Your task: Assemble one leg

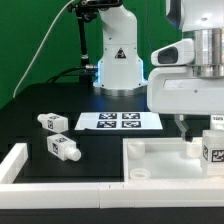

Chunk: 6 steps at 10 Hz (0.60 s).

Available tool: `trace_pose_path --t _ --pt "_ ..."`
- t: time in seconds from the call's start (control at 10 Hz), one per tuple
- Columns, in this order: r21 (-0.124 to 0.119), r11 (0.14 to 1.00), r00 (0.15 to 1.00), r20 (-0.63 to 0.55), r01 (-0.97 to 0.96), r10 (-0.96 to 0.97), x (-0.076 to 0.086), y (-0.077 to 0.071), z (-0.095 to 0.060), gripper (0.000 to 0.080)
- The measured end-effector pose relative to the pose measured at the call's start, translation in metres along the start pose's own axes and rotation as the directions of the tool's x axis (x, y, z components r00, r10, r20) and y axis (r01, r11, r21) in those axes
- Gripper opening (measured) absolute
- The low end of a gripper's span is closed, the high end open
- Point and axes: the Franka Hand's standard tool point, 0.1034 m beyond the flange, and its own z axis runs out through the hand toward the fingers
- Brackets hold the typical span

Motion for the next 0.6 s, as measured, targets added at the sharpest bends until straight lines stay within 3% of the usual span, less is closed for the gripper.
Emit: trace_pose_path --t 0.1,0.3,0.4,0.5,0.6 --pt "0.004 0.999 0.999 0.000 -0.040 0.040 -0.0002 -0.0006 0.0003 0.0649" --pt "0.004 0.998 0.998 0.000 -0.069 0.069 -0.0002 -0.0005 0.0003 0.0387" --pt "0.004 0.995 0.995 0.000 -0.105 0.105 -0.0002 -0.0005 0.0003 0.0387" --pt "0.003 0.985 0.985 0.003 -0.170 0.170 -0.0010 -0.0003 0.0006 0.0285" --pt "0.003 0.968 0.968 0.004 -0.251 0.251 -0.0013 -0.0007 0.0006 0.0285"
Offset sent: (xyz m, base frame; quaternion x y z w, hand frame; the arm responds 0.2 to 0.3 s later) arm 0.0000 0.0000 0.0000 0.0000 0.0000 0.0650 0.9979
